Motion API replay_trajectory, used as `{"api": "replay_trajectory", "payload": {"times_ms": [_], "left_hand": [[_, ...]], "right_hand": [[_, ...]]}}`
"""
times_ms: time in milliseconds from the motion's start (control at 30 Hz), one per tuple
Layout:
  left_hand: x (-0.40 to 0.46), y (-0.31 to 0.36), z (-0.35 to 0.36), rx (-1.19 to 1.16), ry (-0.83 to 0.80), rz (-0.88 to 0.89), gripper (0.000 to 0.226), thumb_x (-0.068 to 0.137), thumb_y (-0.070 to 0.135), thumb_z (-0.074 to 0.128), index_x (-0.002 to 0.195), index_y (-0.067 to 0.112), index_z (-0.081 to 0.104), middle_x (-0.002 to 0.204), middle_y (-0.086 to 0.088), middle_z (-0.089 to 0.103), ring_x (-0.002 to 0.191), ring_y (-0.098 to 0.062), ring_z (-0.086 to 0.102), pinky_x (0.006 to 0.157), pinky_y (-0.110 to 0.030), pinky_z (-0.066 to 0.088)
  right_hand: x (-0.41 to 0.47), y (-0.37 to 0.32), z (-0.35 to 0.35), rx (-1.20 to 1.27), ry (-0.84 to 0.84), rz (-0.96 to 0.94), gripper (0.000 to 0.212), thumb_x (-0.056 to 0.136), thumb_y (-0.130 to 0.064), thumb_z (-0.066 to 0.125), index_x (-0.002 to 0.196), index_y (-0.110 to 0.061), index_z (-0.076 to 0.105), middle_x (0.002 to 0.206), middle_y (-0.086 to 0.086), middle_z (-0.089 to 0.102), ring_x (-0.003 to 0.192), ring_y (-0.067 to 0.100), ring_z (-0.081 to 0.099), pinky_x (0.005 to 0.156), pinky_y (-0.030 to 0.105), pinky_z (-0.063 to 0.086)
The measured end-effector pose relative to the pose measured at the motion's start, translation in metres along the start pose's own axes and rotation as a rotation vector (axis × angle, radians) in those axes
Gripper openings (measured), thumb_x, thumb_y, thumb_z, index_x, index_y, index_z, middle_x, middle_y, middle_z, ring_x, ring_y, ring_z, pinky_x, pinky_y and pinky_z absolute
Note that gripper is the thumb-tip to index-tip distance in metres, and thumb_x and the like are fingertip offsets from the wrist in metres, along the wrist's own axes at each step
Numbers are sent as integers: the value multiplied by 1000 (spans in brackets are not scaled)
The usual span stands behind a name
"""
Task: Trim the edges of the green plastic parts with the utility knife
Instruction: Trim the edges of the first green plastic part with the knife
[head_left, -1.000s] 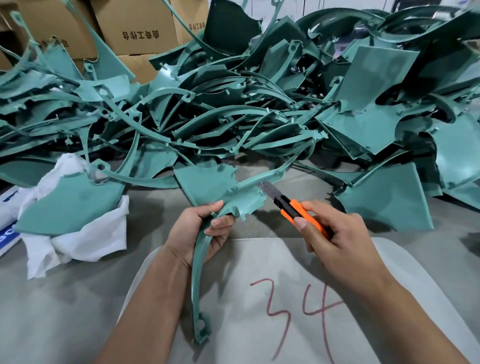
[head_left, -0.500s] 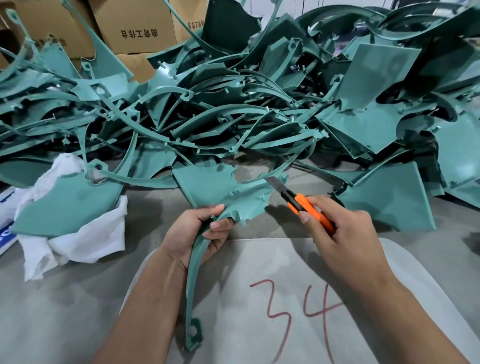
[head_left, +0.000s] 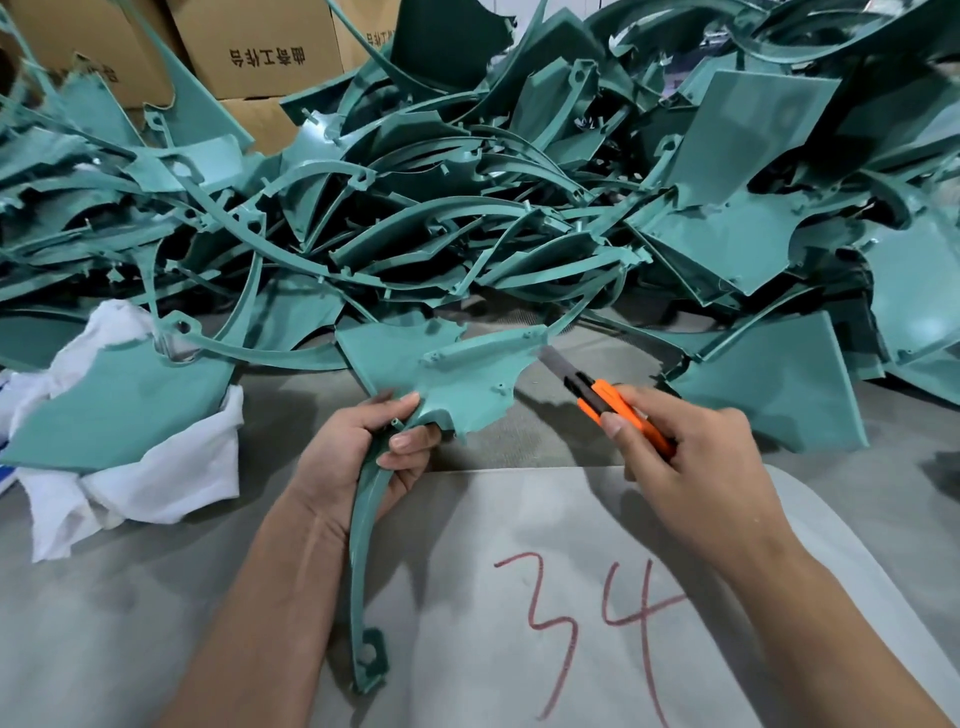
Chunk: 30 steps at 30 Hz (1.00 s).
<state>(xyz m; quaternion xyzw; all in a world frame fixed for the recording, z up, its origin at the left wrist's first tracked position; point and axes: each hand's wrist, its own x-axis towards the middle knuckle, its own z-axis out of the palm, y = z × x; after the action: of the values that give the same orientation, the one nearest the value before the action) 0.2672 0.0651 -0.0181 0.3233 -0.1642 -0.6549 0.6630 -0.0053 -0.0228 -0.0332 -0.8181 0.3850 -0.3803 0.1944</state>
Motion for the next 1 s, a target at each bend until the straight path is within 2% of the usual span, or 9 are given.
{"api": "replay_trajectory", "payload": {"times_ms": [133, 300, 400, 500, 633, 733, 833, 933, 1000], "left_hand": [[-1, 2, -2, 15, -6, 10, 27, 91, 2, 43, 116, 8, 48, 92, -10, 53, 41, -5, 42, 32, -11, 32], [-2, 3, -2, 16, -13, -6, 18, 90, 1, 44, 104, 3, 55, 90, -10, 55, 41, -5, 42, 32, -11, 31], [-1, 3, -2, 41, -17, -34, 14, 89, 0, 46, 98, 0, 57, 85, -10, 52, 41, -4, 42, 32, -11, 31], [-1, 2, -2, 70, -15, -57, 11, 89, 0, 46, 98, 3, 52, 77, -8, 48, 40, -4, 42, 32, -11, 31], [-2, 4, -1, 107, -17, -82, 16, 91, 1, 44, 106, 2, 49, 67, -7, 53, 38, -4, 41, 31, -10, 29], [-3, 8, -5, 178, -45, -62, 22, 93, 0, 42, 113, 0, 49, 65, -7, 57, 39, -5, 41, 32, -11, 28], [-5, 18, -12, 299, -42, -34, 19, 92, 0, 46, 107, -5, 55, 60, -6, 53, 41, -6, 44, 34, -13, 34], [-4, 26, -15, 414, 44, -50, 23, 86, 4, 56, 103, -2, 71, 69, -9, 61, 50, -11, 54, 37, -15, 42], [-2, 30, -13, 494, 83, -61, 22, 83, 6, 61, 91, 7, 81, 73, -10, 65, 54, -14, 59, 39, -17, 45]], "right_hand": [[-1, -2, -1, 24, 55, -10, 15, 100, -36, 61, 112, -39, 71, 58, -4, 56, 48, 21, 47, 45, 37, 40], [-4, -12, 3, 77, -70, -115, 18, 104, -38, 58, 119, -41, 68, 60, -2, 58, 50, 22, 50, 47, 34, 43], [-1, -5, 4, -3, 6, -68, 16, 102, -35, 61, 115, -38, 69, 56, -7, 55, 48, 18, 50, 46, 35, 43], [3, 2, 0, -60, 72, 3, 14, 100, -34, 62, 112, -35, 70, 55, -9, 53, 47, 16, 48, 46, 34, 40], [-1, -4, -5, 40, -36, -94, 20, 104, -37, 60, 121, -39, 69, 64, -7, 61, 52, 18, 56, 50, 37, 47], [0, -6, -6, -81, -44, -90, 21, 102, -38, 62, 121, -40, 71, 60, -13, 58, 52, 11, 53, 52, 34, 46], [2, -5, -8, -198, 11, -39, 18, 100, -35, 64, 115, -37, 73, 55, -18, 47, 50, 8, 46, 51, 30, 38], [0, -7, -9, -192, 8, -26, 18, 101, -34, 63, 117, -37, 72, 56, -18, 49, 51, 7, 48, 52, 30, 39], [-1, -7, -11, -139, -2, -29, 20, 102, -34, 62, 119, -38, 72, 58, -15, 54, 53, 8, 52, 53, 32, 44]]}}
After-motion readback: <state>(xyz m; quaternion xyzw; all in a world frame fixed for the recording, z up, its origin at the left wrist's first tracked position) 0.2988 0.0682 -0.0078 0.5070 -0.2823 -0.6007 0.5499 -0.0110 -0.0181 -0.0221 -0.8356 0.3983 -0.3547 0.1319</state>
